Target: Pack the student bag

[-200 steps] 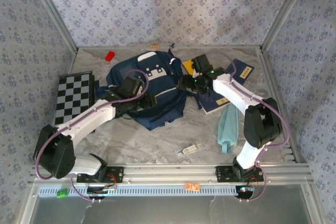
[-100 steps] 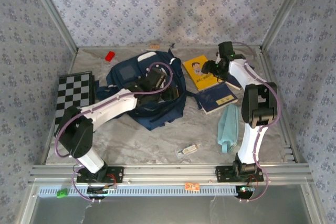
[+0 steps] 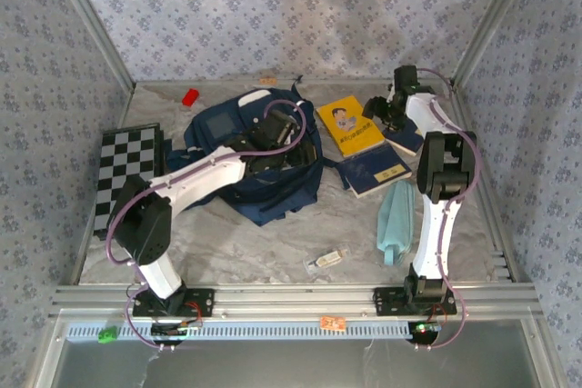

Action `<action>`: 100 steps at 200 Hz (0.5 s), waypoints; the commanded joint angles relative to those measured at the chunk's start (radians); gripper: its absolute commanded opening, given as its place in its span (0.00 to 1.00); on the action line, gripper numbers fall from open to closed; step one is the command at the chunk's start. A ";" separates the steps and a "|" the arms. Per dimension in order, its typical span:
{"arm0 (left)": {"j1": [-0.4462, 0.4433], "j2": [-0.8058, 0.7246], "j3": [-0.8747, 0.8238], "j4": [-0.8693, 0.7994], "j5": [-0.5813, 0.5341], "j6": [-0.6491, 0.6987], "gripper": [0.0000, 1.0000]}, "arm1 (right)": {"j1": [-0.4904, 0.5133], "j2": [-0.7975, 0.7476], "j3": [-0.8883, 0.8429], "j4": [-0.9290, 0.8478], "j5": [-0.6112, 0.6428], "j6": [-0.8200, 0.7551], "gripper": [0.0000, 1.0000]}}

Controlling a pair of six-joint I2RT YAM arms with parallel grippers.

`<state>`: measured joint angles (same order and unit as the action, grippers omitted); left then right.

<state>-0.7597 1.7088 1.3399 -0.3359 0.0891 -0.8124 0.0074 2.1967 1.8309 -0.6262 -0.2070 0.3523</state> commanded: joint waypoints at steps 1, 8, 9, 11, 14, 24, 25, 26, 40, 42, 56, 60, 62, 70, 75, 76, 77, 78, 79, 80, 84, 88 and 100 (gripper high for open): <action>-0.003 0.013 0.037 0.000 -0.001 0.018 0.55 | 0.009 0.047 0.054 -0.037 -0.035 -0.034 0.78; -0.004 0.013 0.036 0.000 -0.002 0.017 0.55 | 0.013 0.060 0.062 -0.037 -0.033 -0.036 0.78; -0.003 0.013 0.036 0.000 -0.002 0.017 0.55 | 0.014 0.062 0.064 -0.038 -0.033 -0.036 0.78; -0.003 0.013 0.035 0.000 -0.004 0.017 0.55 | 0.014 0.065 0.067 -0.039 -0.032 -0.037 0.78; -0.004 0.013 0.035 0.000 -0.006 0.017 0.55 | 0.015 0.072 0.071 -0.039 -0.030 -0.038 0.78; -0.004 0.013 0.034 -0.002 -0.008 0.015 0.55 | 0.016 0.092 0.087 -0.048 -0.031 -0.039 0.78; -0.004 0.013 0.034 -0.002 -0.008 0.015 0.55 | 0.017 0.095 0.089 -0.049 -0.032 -0.040 0.78; -0.003 0.014 0.034 -0.002 -0.008 0.016 0.55 | 0.017 0.096 0.091 -0.050 -0.032 -0.041 0.78; -0.004 0.013 0.035 -0.004 -0.008 0.013 0.55 | 0.021 0.114 0.102 -0.058 -0.029 -0.046 0.78; -0.003 0.012 0.035 -0.005 -0.008 0.013 0.55 | 0.022 0.116 0.102 -0.059 -0.030 -0.048 0.78; -0.003 0.013 0.035 -0.004 -0.010 0.011 0.55 | 0.031 0.122 0.095 -0.066 -0.028 -0.052 0.78; -0.003 0.015 0.035 -0.004 -0.011 0.011 0.55 | 0.036 0.120 0.091 -0.070 -0.028 -0.052 0.78; -0.003 0.014 0.035 -0.003 -0.011 0.010 0.55 | 0.038 0.120 0.087 -0.073 -0.028 -0.052 0.78; -0.003 0.014 0.034 -0.002 -0.009 0.007 0.55 | 0.042 0.112 0.070 -0.082 -0.028 -0.050 0.78; -0.003 0.015 0.035 -0.002 -0.008 0.005 0.55 | 0.047 0.101 0.051 -0.081 -0.028 -0.043 0.78; -0.004 0.014 0.035 -0.003 -0.009 0.005 0.55 | 0.049 0.099 0.046 -0.080 -0.029 -0.040 0.78; -0.003 0.014 0.035 -0.003 -0.009 0.004 0.55 | 0.050 0.096 0.041 -0.077 -0.029 -0.039 0.77; -0.004 0.014 0.035 -0.003 -0.010 0.004 0.55 | 0.050 0.093 0.035 -0.076 -0.029 -0.038 0.77; -0.004 0.014 0.033 -0.003 -0.010 0.003 0.55 | 0.051 0.092 0.033 -0.075 -0.030 -0.035 0.77; -0.004 0.014 0.033 -0.003 -0.010 0.003 0.55 | 0.052 0.088 0.025 -0.072 -0.031 -0.032 0.77; -0.004 0.012 0.032 -0.003 -0.013 0.000 0.55 | 0.056 0.072 0.000 -0.059 -0.035 -0.026 0.76; -0.003 0.012 0.030 -0.002 -0.015 -0.004 0.55 | 0.061 0.056 -0.025 -0.047 -0.039 -0.021 0.75; -0.003 0.008 0.028 -0.001 -0.017 -0.006 0.55 | 0.076 0.010 -0.090 -0.021 -0.044 -0.008 0.72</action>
<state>-0.7597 1.7176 1.3460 -0.3374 0.0883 -0.8131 0.0486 2.2864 1.8477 -0.6289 -0.2245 0.3241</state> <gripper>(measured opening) 0.553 0.743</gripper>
